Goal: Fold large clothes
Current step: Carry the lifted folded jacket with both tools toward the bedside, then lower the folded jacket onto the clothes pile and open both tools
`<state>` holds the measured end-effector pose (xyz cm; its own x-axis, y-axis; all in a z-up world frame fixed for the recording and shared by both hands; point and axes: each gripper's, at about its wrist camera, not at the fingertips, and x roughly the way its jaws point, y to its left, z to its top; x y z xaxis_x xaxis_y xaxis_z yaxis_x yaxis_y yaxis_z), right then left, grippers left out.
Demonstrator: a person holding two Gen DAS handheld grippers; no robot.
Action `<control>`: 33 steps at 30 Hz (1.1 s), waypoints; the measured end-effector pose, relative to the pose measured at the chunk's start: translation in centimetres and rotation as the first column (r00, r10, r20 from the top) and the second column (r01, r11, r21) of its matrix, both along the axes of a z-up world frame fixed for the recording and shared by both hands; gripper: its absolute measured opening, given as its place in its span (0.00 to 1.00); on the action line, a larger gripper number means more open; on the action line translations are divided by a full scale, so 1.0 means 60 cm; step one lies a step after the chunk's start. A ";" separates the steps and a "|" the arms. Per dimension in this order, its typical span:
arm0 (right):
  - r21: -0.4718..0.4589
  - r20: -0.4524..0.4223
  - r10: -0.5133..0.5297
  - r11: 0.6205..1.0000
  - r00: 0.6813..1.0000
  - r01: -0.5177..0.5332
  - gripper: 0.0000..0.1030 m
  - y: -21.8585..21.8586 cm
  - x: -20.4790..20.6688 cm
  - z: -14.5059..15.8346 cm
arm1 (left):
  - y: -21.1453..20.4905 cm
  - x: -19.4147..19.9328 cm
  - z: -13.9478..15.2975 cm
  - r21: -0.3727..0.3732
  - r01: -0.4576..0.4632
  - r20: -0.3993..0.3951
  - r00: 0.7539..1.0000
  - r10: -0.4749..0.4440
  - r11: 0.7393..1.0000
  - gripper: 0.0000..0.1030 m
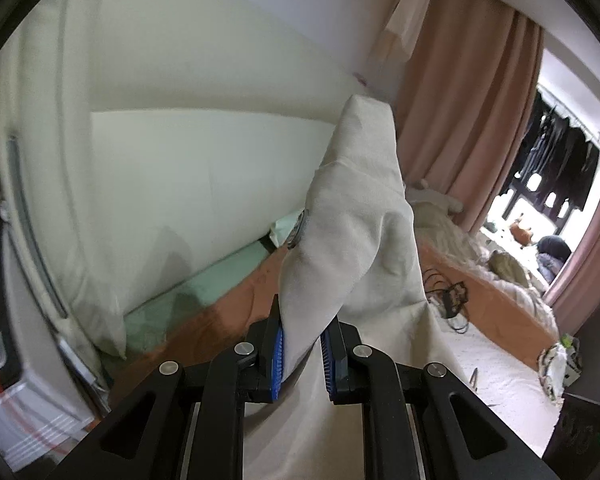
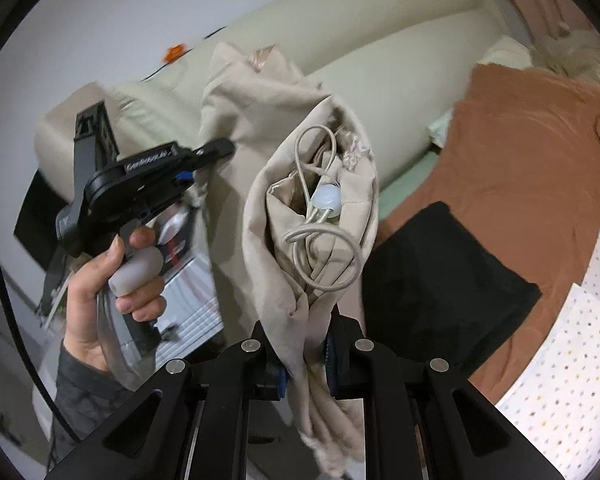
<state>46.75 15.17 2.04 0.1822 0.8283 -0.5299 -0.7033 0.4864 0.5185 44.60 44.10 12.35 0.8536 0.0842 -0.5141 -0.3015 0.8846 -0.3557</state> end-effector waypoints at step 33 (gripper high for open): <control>-0.069 -0.324 -0.155 0.988 0.933 0.140 0.14 -0.026 0.309 -0.327 | 0.027 -0.041 -0.266 0.190 0.021 -0.334 0.941 0.044 0.982 0.23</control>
